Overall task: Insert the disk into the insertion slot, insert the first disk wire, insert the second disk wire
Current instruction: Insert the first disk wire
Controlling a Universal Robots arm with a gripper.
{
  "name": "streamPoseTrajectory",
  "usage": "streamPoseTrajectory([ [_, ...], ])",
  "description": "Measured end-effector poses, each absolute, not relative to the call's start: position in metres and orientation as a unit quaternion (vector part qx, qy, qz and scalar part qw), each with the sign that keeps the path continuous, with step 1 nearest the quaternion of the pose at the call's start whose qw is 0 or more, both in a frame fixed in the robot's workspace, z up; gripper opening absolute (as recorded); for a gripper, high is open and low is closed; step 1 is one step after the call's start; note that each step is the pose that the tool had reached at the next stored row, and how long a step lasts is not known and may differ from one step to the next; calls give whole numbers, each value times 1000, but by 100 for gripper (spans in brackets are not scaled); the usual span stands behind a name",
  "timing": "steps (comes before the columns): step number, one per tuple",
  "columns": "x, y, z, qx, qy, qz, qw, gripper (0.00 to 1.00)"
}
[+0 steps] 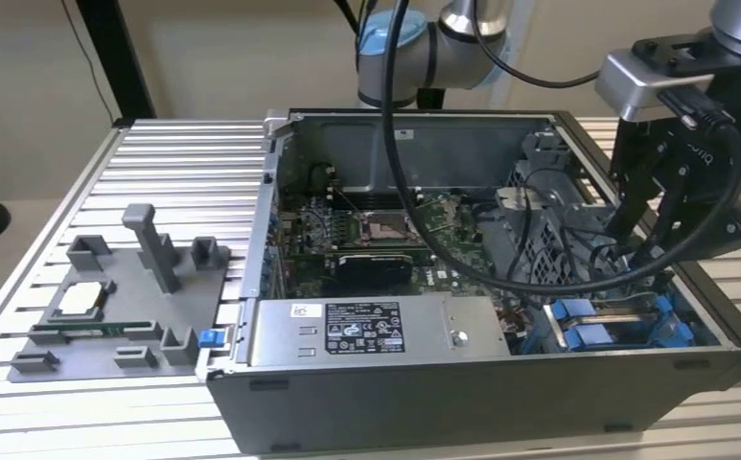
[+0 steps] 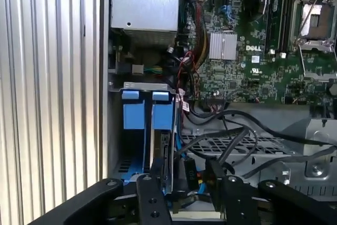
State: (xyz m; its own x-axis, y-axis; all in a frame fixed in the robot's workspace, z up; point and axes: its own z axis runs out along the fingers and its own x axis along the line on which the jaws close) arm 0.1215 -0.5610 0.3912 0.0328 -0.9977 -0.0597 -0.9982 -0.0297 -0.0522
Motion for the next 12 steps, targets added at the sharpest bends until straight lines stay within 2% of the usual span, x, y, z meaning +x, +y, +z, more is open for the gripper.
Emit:
streamPoseTrajectory([
  [9, 119, -562, 391, -736, 675, 0, 44, 100],
  [12, 118, -562, 391, -737, 673, -10, 53, 100],
])
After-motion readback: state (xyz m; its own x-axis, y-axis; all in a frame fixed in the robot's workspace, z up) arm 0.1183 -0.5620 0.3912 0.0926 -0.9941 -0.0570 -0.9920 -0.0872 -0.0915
